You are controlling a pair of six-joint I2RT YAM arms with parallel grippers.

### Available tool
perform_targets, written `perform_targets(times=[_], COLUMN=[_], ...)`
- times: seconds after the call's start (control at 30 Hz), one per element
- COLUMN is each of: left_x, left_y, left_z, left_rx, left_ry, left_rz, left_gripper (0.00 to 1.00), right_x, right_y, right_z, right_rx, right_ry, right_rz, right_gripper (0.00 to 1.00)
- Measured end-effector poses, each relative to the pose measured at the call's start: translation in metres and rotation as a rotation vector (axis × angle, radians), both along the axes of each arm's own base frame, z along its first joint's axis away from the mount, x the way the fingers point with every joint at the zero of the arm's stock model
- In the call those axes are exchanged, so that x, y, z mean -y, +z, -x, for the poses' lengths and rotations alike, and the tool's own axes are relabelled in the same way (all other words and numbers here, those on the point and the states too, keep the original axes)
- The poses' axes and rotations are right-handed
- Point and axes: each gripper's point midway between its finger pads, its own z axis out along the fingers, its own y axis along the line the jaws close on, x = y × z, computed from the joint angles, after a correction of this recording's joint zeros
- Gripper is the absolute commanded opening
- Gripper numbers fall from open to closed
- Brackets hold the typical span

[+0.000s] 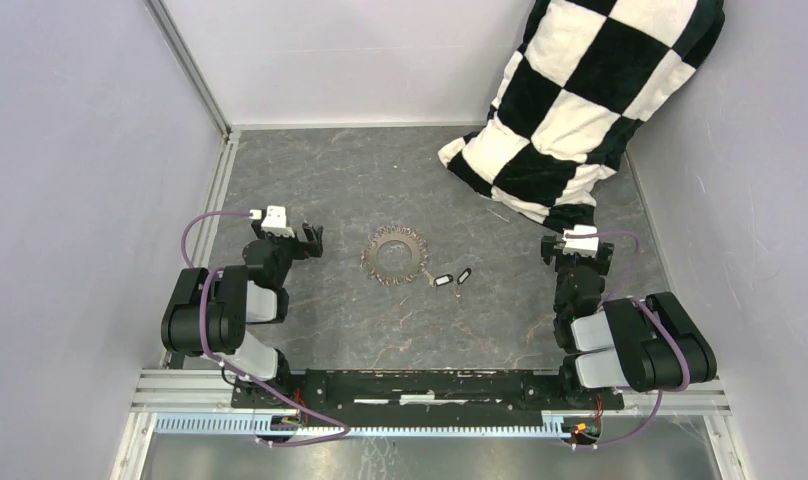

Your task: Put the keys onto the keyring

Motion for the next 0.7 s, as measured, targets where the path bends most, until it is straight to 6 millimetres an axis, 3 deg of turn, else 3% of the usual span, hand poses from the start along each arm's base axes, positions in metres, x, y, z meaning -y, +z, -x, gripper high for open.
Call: perform_targets(times=[0.33, 0.43, 0.5, 0.57, 0.63, 0.7], left_x=[0.000, -0.001, -0.004, -0.006, -0.007, -0.007], left_y=[0.000, 0.000, 0.001, 0.012, 0.041, 0.075], left_z=[0.000, 0.001, 0.000, -0.014, -0.043, -0.065], left_rx=[0.000, -0.004, -0.040, -0.086, -0.118, -0.129], left_ry=[0.000, 0.003, 0.012, 0.013, -0.002, -0.026], left_rz=[0.000, 0.000, 0.002, 0.001, -0.014, -0.034], left_gripper=[1.00, 1.00, 1.00, 1.00, 1.00, 1.00], right_x=[0.010, 0.006, -0.005, -0.026, -0.050, -0.087], right_y=[-0.006, 0.014, 0.031, 0.045, 0.049, 0.043], right_z=[0.002, -0.025, -0.042, -0.060, -0.071, -0.075], right_rx=[-0.068, -0.097, -0.086, -0.094, -0.114, -0.159], right_ry=[-0.077, -0.097, -0.060, 0.037, 0.160, 0.349], right_rz=[-0.030, -0.102, -0.158, -0.215, -0.253, -0.291], right_gripper=[0.98, 0.98, 0.98, 0.98, 0.98, 0.98])
